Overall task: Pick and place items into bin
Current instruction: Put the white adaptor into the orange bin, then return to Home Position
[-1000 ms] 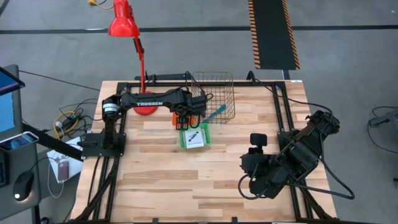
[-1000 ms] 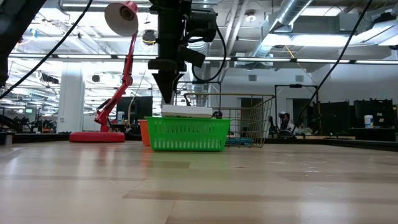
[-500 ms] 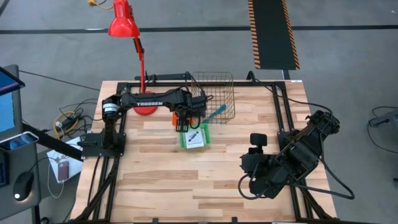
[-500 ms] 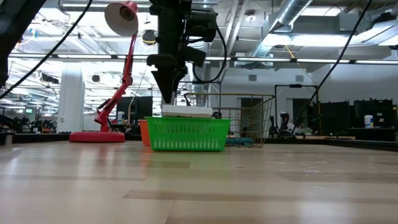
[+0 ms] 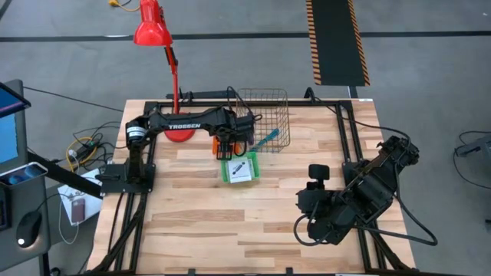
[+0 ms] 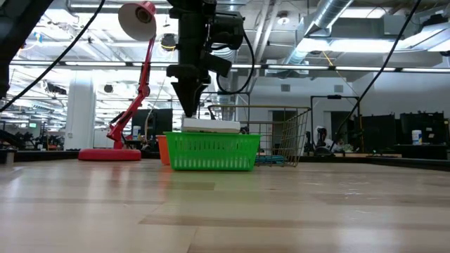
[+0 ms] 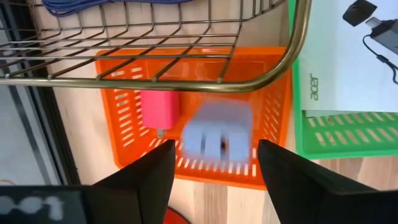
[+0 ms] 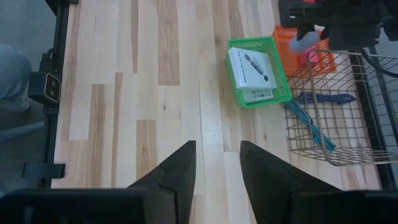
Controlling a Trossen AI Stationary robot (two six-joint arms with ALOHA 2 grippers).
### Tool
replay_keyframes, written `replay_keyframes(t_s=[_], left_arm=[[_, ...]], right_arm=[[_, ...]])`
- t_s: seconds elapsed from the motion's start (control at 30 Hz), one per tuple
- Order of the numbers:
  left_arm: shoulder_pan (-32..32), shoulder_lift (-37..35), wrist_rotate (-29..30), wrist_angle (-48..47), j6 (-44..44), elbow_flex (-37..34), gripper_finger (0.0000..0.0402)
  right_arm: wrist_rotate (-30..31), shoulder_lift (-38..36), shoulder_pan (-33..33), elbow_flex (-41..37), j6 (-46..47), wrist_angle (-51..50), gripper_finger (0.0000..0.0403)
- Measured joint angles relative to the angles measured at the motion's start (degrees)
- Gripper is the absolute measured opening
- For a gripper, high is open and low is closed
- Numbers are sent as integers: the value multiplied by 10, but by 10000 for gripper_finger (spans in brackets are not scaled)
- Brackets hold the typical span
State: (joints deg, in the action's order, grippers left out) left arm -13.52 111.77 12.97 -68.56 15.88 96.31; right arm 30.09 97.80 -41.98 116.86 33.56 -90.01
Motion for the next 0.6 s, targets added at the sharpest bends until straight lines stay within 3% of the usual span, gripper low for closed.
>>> replay_keyframes(t_s=[0.37, 0.6], left_arm=[[-1, 0, -1, -3, -7, 0, 233], [15, -54, -56, -22, -30, 0, 233]], right_arm=[[0, 0, 0, 0, -1, 0, 118], [0, 0, 1, 0, -47, 0, 118]])
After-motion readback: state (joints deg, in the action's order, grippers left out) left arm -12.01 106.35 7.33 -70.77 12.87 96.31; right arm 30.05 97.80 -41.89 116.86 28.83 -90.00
